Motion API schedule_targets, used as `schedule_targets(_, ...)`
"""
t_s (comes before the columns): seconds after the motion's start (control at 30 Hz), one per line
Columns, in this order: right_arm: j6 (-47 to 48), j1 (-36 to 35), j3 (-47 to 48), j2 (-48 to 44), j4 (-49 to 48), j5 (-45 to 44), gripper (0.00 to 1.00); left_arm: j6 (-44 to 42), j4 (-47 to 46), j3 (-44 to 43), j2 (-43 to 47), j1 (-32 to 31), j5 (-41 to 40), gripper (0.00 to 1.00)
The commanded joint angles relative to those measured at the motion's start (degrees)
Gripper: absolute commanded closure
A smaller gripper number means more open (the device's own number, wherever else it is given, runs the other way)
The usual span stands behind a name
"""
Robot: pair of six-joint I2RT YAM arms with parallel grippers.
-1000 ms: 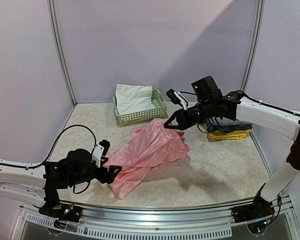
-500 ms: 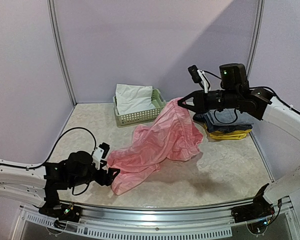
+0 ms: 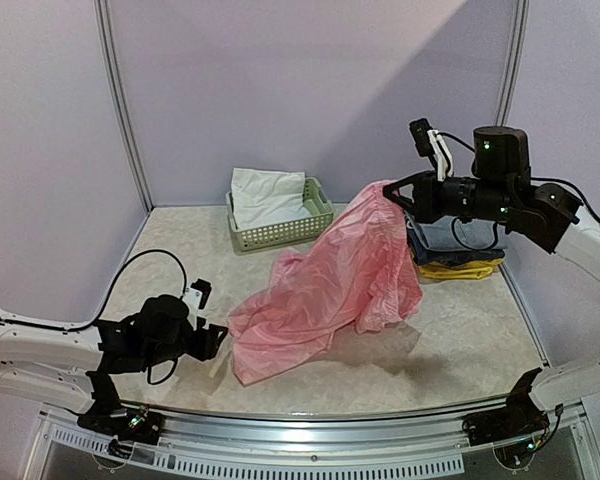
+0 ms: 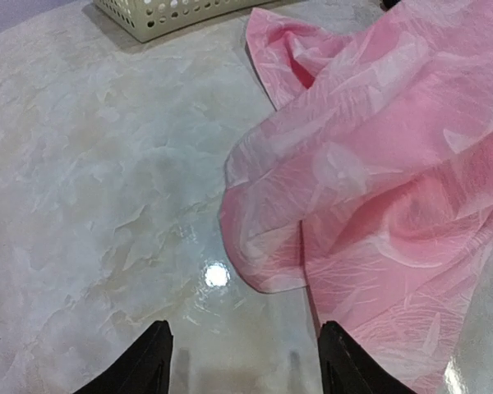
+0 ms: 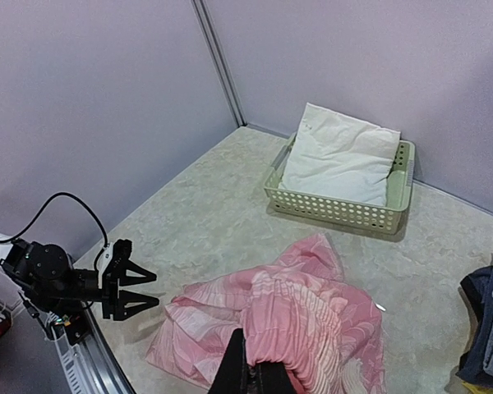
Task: Fold and stack the mixed laundry pile
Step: Pick up the crumpled shorts from the center of the board.
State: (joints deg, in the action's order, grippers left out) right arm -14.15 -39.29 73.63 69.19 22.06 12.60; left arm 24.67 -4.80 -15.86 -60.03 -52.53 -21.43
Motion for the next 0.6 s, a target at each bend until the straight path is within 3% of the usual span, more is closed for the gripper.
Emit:
schedule_targets(0.0, 1.8, 0.35, -1.72, -1.75, 0.26, -5.38, 1.0, -1.11, -5.44, 0.26, -0.81, 4.23, 7.49, 0.38)
schedule_targets(0.27, 2.5, 0.44, -2.45, -1.91, -0.09, -6.31, 1.0, -6.04, -16.9, -2.44, -14.15, 8.64, 19.75, 0.31)
schedule_targets(0.37, 2.77, 0.52, -2.56, -1.87, -0.06, -6.57, 1.0, -6.97, -20.73, -4.37, -20.24, 8.76, 20.99, 0.3)
schedule_targets(0.5, 3.02, 0.69, -2.75, -2.04, -0.04, -6.79, 1.0, -8.27, -23.65, -8.17, -27.5, 9.38, 20.99, 0.32)
schedule_targets(0.57, 3.14, 0.78, -2.86, -2.06, 0.12, -6.88, 1.0, -8.48, -24.24, -9.86, -30.19, 9.9, 20.98, 0.38)
